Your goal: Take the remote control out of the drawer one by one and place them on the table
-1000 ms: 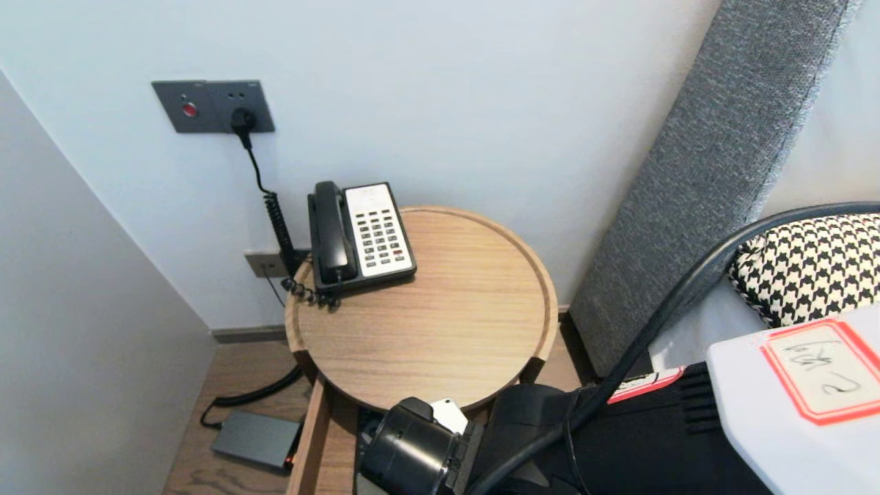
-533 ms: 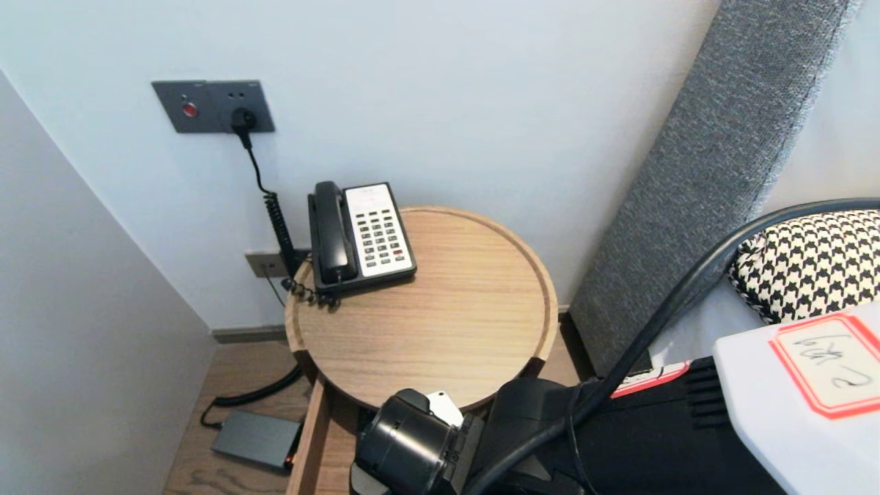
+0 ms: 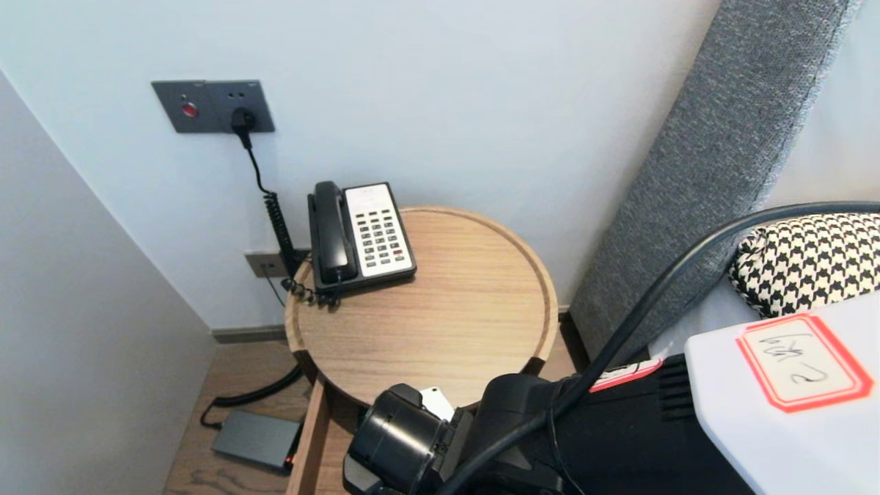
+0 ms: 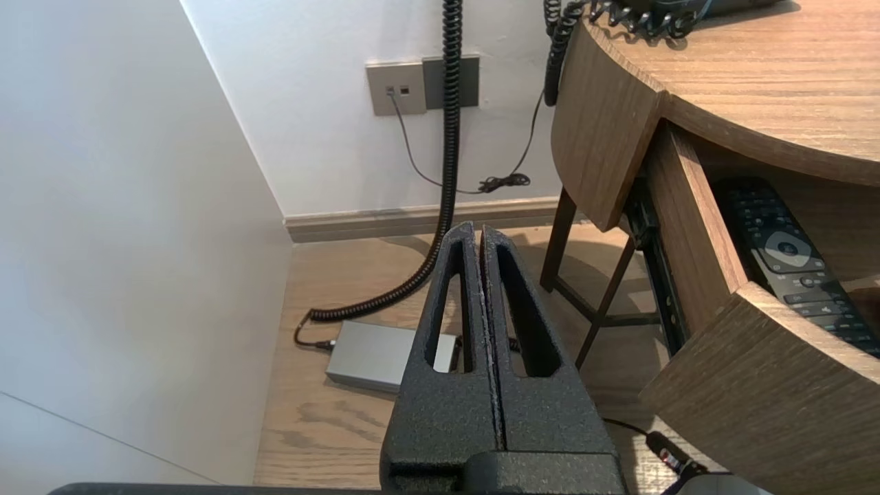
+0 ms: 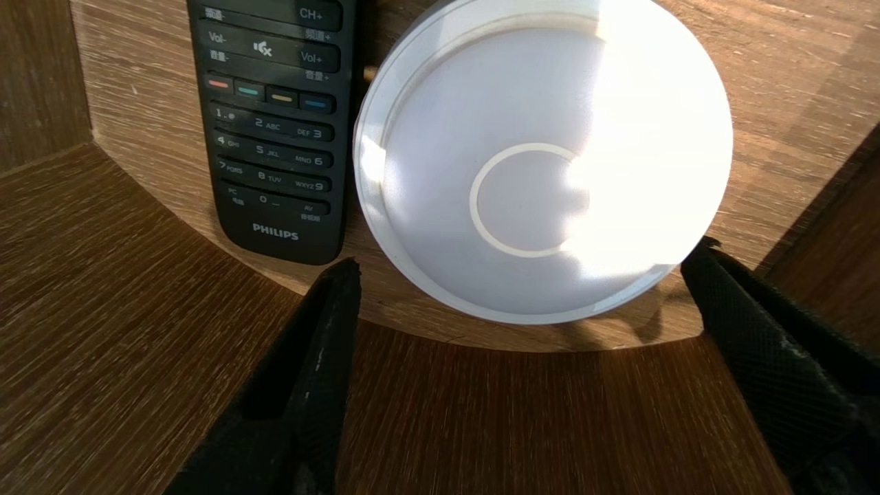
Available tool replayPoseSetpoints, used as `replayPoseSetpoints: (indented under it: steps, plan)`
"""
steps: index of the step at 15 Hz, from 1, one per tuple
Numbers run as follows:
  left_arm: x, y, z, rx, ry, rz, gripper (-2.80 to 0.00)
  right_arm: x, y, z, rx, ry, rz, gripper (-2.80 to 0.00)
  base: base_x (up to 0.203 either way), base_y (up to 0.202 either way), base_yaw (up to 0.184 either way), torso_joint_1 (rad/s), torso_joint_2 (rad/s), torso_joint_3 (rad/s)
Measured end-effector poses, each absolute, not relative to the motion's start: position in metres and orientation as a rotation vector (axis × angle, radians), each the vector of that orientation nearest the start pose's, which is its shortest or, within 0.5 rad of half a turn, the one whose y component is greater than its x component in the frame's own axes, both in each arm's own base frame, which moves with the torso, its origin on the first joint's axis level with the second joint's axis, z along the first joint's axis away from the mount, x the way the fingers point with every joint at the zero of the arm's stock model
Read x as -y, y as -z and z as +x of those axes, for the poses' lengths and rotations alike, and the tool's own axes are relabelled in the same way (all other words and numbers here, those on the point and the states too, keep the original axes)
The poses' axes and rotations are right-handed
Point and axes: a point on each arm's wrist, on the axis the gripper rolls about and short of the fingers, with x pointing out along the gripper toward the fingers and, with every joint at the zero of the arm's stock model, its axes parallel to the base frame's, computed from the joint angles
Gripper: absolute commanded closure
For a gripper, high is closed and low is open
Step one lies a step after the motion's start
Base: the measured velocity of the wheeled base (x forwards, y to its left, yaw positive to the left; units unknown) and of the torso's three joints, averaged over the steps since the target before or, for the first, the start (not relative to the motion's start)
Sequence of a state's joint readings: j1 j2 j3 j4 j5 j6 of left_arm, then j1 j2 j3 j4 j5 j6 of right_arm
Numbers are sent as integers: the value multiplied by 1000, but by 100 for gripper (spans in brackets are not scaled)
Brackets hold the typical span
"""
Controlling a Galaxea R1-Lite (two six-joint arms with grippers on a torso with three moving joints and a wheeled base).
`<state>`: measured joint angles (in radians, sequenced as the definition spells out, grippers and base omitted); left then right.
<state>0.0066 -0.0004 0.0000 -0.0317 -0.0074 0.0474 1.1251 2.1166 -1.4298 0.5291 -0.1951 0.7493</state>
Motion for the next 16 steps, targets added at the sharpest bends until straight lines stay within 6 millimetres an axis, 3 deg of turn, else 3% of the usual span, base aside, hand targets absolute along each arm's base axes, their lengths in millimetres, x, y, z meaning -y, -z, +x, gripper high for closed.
replayPoseSetpoints:
  steps: [14, 15, 16]
  plan:
    - [0, -79, -23, 32, 0, 47, 0, -343, -99, 175, -1187, -365, -124, -280, 0, 0, 0, 0, 0, 0]
    - [0, -79, -23, 32, 1, 48, 0, -343, -98, 176, -1188, -361, -123, 0, 0, 0, 0, 0, 0, 0]
    - [0, -79, -23, 32, 1, 47, 0, -343, -98, 177, -1189, -361, -125, 0, 0, 0, 0, 0, 0, 0]
